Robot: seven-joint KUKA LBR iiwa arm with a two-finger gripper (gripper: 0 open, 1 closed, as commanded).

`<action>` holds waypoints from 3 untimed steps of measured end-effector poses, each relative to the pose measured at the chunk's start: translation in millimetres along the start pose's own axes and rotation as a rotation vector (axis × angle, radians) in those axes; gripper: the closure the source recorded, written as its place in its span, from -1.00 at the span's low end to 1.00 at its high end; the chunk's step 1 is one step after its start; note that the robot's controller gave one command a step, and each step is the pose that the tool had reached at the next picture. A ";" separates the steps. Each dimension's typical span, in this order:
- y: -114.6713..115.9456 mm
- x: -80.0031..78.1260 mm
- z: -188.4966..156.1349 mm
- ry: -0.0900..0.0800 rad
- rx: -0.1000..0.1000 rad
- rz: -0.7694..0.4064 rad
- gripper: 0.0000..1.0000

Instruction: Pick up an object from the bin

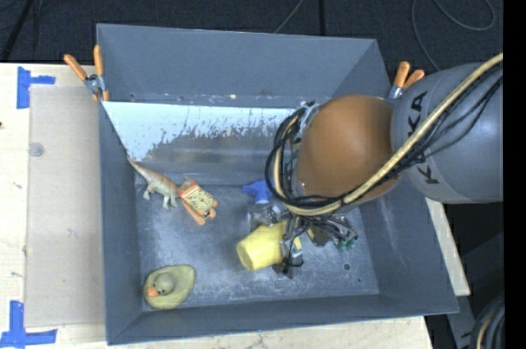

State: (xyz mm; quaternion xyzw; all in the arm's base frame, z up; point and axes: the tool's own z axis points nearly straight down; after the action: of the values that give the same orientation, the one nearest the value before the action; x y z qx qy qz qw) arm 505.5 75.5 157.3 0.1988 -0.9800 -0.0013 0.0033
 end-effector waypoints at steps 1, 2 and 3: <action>-0.2 0.1 0.1 0.000 0.000 0.001 1.00; -5.1 -30.5 34.4 -0.009 0.002 0.022 1.00; 0.2 -41.2 70.2 0.003 -0.001 -0.034 1.00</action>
Offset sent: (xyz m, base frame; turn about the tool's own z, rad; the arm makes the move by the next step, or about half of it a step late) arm 0.0595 0.0151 -0.0873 0.0521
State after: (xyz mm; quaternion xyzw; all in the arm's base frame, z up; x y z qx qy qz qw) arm 542.8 91.9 86.9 0.2152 -0.9766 -0.0014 0.0051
